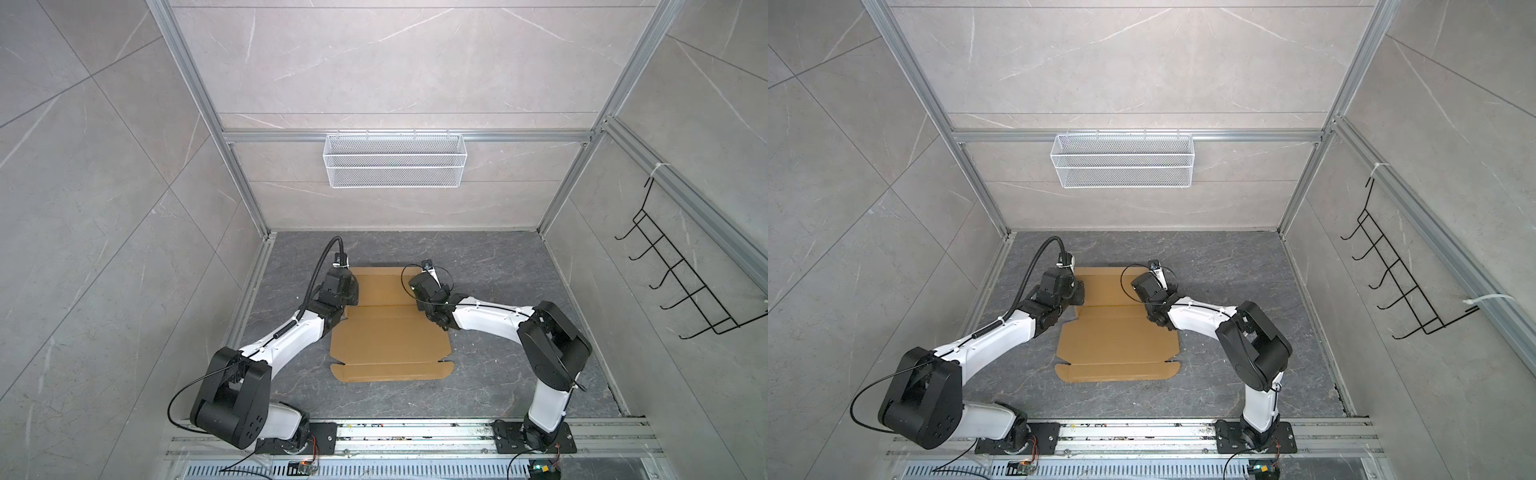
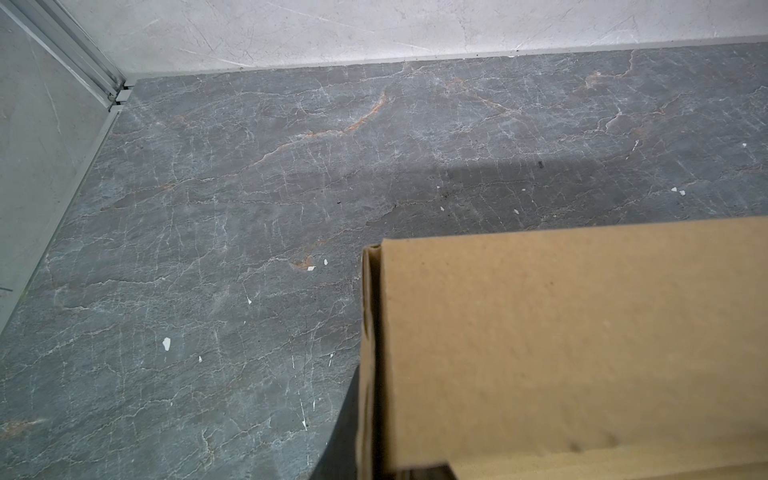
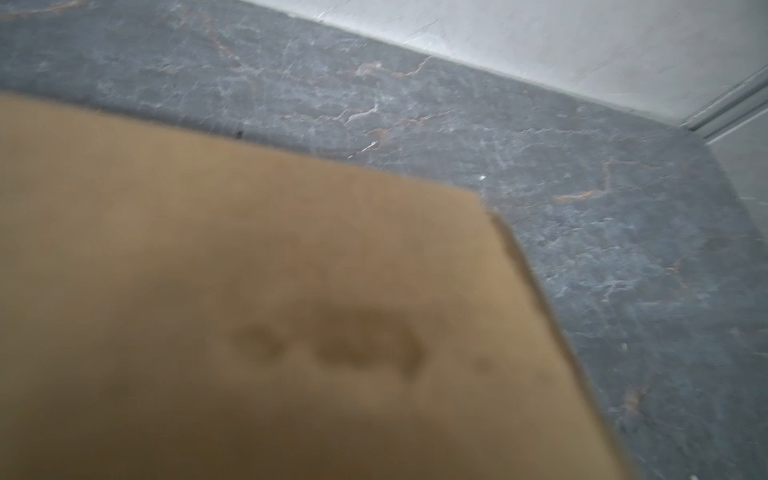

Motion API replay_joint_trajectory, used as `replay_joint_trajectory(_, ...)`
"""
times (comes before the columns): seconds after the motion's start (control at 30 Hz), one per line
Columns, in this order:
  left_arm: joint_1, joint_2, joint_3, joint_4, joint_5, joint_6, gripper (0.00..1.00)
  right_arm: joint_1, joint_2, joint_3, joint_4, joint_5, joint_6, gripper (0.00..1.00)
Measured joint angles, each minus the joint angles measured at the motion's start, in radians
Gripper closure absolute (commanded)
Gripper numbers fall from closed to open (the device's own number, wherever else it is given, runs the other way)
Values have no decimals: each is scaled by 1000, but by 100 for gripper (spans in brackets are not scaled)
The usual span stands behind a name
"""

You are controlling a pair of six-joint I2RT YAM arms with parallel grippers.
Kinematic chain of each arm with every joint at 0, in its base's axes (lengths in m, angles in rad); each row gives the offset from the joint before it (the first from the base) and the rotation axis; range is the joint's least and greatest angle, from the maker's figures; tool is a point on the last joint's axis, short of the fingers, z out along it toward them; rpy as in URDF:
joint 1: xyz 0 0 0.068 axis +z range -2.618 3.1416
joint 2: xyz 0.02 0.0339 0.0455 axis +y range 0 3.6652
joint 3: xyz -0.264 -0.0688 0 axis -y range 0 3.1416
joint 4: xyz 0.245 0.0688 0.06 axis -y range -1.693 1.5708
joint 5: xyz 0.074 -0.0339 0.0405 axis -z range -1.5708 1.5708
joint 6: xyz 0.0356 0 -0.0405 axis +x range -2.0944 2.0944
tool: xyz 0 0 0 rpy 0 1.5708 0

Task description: Fold the paper box

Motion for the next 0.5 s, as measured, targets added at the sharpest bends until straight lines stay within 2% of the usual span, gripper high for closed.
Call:
replay_joint_trajectory(0.27,-3,0,0,-2,2,0,91,-1,-82,-54,-4,-119,30,43)
replay_joint_trajectory(0.5,-5,0,0,-2,3,0,91,-1,-159,-124,-40,-132,111,38)
